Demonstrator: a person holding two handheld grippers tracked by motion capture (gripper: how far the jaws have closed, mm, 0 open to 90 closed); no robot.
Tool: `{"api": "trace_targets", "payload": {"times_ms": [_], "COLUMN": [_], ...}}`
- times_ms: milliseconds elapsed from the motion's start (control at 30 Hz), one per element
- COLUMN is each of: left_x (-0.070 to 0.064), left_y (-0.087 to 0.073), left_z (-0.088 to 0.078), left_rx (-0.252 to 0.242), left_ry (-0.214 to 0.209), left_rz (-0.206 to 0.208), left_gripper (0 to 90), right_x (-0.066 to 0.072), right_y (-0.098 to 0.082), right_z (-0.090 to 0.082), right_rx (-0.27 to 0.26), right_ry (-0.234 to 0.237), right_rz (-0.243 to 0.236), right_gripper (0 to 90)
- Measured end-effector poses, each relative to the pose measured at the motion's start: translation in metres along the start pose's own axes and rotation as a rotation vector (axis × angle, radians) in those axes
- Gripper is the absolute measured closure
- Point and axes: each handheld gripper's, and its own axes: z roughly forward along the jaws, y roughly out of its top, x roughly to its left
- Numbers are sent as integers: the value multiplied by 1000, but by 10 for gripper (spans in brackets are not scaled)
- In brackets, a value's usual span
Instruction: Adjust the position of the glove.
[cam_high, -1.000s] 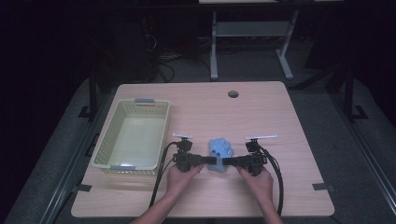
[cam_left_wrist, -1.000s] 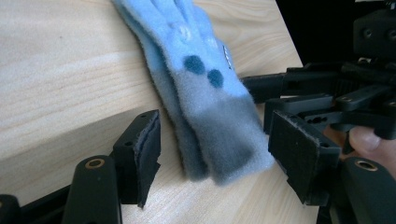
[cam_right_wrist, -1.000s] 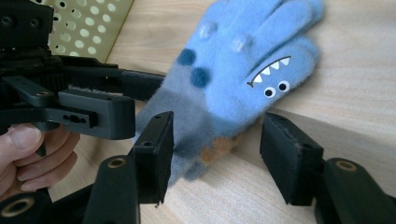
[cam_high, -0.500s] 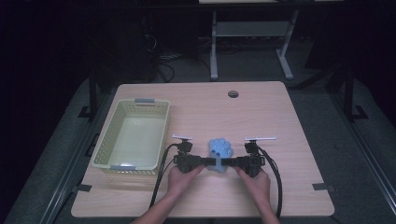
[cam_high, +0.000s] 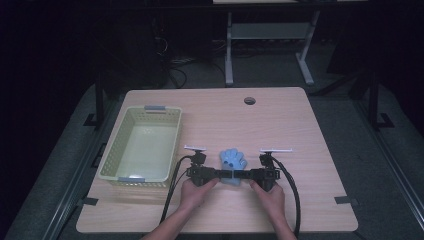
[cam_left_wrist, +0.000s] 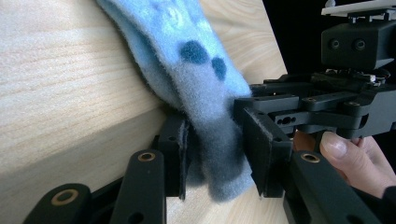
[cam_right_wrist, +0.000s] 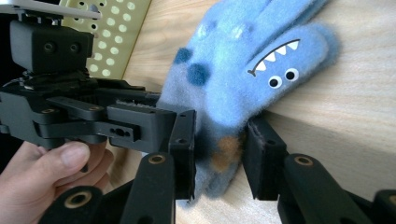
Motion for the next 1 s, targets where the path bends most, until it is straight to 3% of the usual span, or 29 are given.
{"api": "trace_targets", "payload": {"times_ms": [233, 333, 733, 1000], "left_x": [8, 13, 10, 2], "left_y": [-2, -3, 1, 5], "left_z": [0, 1, 2, -8], "left_rx": [8, 18, 37, 23], "left_ry": [-67, -117, -124, -127], "left_rz": [-40, -41, -13, 31], "left_gripper": [638, 650, 697, 697], "right_x": [1, 1, 3, 10], "right_y": [0, 0, 0, 3], "right_z": [-2, -3, -5, -9], "right_rx": [-10, -15, -11, -22], "right_ry": [13, 22, 19, 40], "right_rz": [-6, -9, -16, -33], "right_gripper": [737, 754, 769, 771]}}
